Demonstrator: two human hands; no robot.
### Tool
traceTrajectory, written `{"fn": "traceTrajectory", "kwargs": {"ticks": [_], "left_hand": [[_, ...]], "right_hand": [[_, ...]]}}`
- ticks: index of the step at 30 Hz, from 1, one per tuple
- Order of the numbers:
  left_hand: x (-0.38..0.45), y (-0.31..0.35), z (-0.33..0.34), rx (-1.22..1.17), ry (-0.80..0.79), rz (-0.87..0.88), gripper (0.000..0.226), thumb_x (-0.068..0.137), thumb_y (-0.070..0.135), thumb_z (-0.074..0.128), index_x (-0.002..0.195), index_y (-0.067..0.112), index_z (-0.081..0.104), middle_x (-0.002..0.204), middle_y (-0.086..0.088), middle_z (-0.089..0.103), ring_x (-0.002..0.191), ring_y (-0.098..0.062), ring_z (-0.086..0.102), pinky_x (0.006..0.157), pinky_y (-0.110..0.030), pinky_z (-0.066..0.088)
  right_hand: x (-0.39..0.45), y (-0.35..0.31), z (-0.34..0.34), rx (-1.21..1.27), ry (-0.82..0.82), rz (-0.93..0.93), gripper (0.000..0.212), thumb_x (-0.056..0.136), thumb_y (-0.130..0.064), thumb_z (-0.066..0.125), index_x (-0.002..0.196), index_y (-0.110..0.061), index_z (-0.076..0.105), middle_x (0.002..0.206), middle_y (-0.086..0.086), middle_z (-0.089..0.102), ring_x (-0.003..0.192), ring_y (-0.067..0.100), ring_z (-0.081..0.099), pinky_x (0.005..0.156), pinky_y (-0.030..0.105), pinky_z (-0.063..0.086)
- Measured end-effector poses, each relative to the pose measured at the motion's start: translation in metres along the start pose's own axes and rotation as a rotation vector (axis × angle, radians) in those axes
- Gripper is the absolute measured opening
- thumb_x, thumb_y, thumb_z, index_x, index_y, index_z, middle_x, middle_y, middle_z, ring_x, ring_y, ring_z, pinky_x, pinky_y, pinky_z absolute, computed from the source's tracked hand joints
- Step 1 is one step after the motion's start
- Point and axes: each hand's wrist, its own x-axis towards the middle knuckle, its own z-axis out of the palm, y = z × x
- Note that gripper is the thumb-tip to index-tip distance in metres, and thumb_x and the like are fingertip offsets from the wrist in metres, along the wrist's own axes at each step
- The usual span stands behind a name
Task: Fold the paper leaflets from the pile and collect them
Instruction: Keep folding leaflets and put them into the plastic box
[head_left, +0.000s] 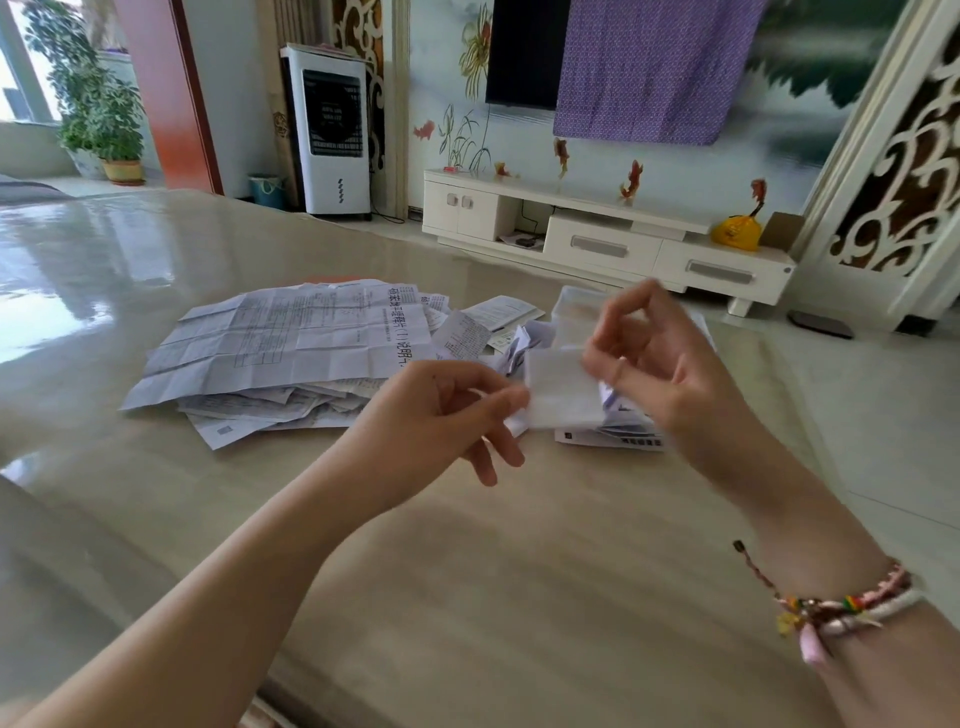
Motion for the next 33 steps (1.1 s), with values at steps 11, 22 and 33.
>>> {"fn": "traceTrajectory", "kwargs": {"ticks": [11, 22, 33], "left_hand": [[0.024, 0.001, 0.018, 0.092, 0.174, 0.041, 0.027, 0.098, 0.021, 0.052, 0.083, 0.008, 0.071, 0.057, -0.006, 0.066, 0.043, -0.016, 0.049, 0.051, -0.023, 0.045], [0.020, -0.001, 0.016, 0.095, 0.239, 0.023, 0.028, 0.098, 0.023, 0.052, 0.085, 0.009, 0.073, 0.053, -0.007, 0.059, 0.038, -0.003, 0.045, 0.046, -0.016, 0.043], [0.014, -0.021, -0.041, 0.422, 0.527, 0.050, 0.015, 0.095, 0.022, 0.056, 0.091, 0.023, 0.071, 0.088, 0.008, 0.069, 0.081, -0.011, 0.059, 0.067, -0.020, 0.041]], "right_hand": [[-0.008, 0.074, -0.070, -0.465, 0.450, 0.442, 0.021, 0.088, 0.002, 0.047, 0.084, -0.018, 0.040, 0.076, 0.000, 0.045, 0.071, 0.018, 0.041, 0.061, 0.032, 0.032], [-0.007, 0.074, -0.058, -0.919, 0.422, 0.417, 0.020, 0.092, -0.020, 0.055, 0.097, -0.018, 0.036, 0.100, 0.000, 0.041, 0.096, 0.019, 0.030, 0.081, 0.033, 0.028], [-0.004, 0.034, 0.020, -0.793, 0.190, -0.063, 0.013, 0.090, -0.024, 0.054, 0.100, -0.017, 0.051, 0.096, -0.007, 0.046, 0.095, 0.014, 0.036, 0.083, 0.027, 0.029]]}}
